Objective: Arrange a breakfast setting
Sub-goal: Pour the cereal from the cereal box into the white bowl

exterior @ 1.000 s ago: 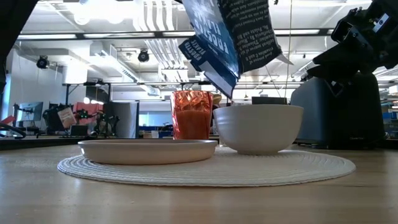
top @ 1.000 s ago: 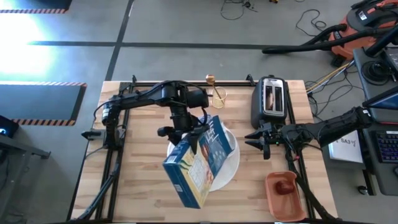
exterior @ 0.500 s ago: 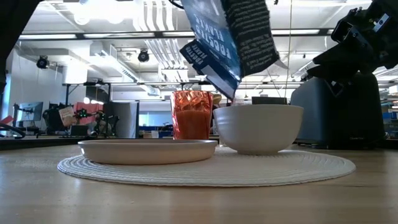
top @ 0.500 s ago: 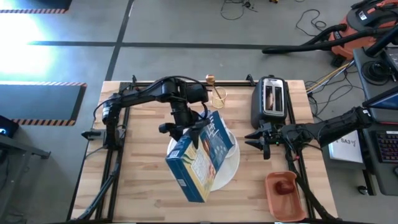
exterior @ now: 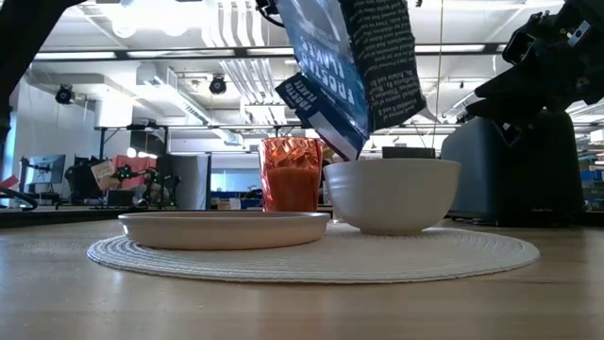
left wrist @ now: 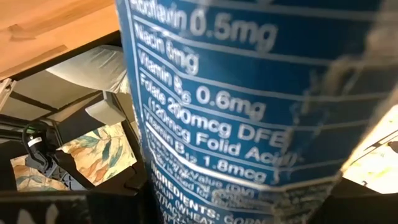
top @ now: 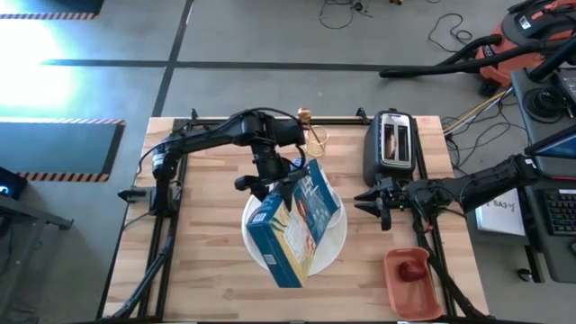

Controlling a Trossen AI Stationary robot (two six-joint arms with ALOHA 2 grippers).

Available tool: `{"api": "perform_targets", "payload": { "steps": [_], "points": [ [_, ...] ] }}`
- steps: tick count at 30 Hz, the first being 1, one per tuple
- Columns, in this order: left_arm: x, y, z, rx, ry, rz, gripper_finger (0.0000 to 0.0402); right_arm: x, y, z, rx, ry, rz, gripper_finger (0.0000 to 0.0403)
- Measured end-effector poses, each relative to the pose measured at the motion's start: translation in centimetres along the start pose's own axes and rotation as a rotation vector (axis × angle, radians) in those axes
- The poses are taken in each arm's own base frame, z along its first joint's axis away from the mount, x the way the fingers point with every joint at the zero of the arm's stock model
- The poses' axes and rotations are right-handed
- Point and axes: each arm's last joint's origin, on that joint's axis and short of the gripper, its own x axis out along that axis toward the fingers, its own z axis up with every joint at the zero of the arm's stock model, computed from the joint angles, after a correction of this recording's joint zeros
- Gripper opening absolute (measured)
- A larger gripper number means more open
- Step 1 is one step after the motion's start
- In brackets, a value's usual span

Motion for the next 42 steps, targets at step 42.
{"api": "perform_targets", "payload": {
  "steps": [42],
  "points": [
    [-0.07,-0.41,0.8,0.045,-0.003,-0.024,0.0206,0.0,0.0,0.0,0.0,0.0,0.0,0.0128]
  ]
}}
